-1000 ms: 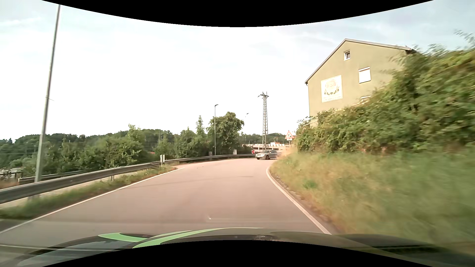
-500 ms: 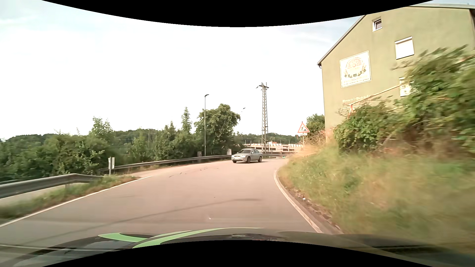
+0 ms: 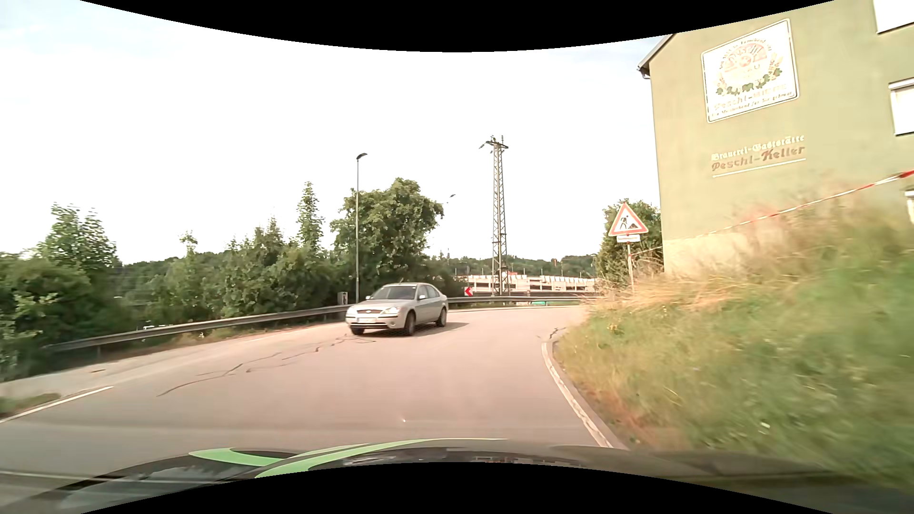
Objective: Follow the waypoints while adhering to traffic rules and regulations
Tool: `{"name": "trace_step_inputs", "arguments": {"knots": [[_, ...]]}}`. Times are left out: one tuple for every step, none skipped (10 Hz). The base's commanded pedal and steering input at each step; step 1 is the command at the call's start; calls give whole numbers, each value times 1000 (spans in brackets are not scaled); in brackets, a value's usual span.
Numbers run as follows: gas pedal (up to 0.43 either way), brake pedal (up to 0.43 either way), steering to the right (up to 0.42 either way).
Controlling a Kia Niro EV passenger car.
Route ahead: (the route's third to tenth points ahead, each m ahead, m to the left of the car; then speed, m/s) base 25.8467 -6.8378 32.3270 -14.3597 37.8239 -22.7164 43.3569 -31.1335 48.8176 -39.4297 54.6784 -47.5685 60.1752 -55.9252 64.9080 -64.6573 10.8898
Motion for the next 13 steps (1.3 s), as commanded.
{"name": "trace_step_inputs", "arguments": {"knots": [[0, 134, 50], [0, 122, 58], [0, 104, 66], [0, 55, 78], [0, 0, 90], [0, 0, 103], [0, 0, 111], [0, 0, 117], [0, 0, 121], [0, 0, 124], [0, 0, 136], [0, 0, 148], [0, 0, 155]]}}
